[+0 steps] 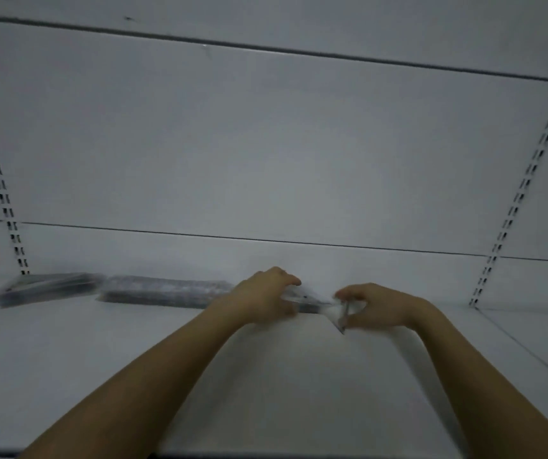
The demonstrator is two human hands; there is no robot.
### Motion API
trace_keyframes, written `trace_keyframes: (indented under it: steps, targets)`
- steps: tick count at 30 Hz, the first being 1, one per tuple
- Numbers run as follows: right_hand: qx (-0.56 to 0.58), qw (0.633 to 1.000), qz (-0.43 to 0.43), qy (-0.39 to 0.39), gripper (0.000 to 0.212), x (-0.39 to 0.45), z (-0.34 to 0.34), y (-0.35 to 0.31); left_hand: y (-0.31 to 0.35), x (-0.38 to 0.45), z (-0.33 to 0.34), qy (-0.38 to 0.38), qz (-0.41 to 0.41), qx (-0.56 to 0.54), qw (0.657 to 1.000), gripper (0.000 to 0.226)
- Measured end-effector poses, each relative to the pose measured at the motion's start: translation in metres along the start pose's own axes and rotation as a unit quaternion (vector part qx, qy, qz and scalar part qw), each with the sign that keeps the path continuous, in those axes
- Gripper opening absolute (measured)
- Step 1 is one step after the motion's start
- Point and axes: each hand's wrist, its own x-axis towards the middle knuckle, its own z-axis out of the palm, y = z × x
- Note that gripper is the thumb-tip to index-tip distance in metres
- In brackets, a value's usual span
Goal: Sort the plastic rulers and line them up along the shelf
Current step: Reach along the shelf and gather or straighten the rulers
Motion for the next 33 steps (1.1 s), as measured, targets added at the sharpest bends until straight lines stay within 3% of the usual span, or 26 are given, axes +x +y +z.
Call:
trace_keyframes:
  steps: [2, 6, 14, 20, 26, 33]
  targets:
    - [0.007, 1.0, 0.004, -0.012, 0.076, 0.003, 0.007, 0.005, 0.004, 0.012, 0.007, -0.03, 0.0, 0.038, 0.999, 0.065]
    - [-0.014, 1.0, 0.016, -0.019, 0.081, 0.015, 0.006, 0.011, 0.007, 0.028, 0.018, -0.02, 0.001, 0.026, 0.999, 0.061]
    - [-0.034, 0.998, 0.044, -0.007, 0.074, 0.024, 0.003, 0.024, -0.015, 0.032, 0.035, 0.045, 0.04, -0.029, 0.998, 0.042]
    - [0.005, 0.999, 0.03, -0.015, 0.076, 0.022, 0.004, 0.03, -0.01, 0.03, 0.042, 0.082, 0.03, -0.012, 0.996, 0.055]
    - [0.055, 0.998, 0.024, 0.007, 0.058, 0.022, 0.009, 0.033, -0.007, 0.028, 0.044, 0.091, 0.017, -0.025, 0.995, 0.056]
    - [0.041, 0.999, -0.017, -0.021, 0.089, 0.014, 0.003, 0.04, -0.01, 0.024, 0.043, 0.101, 0.014, -0.072, 0.992, 0.057]
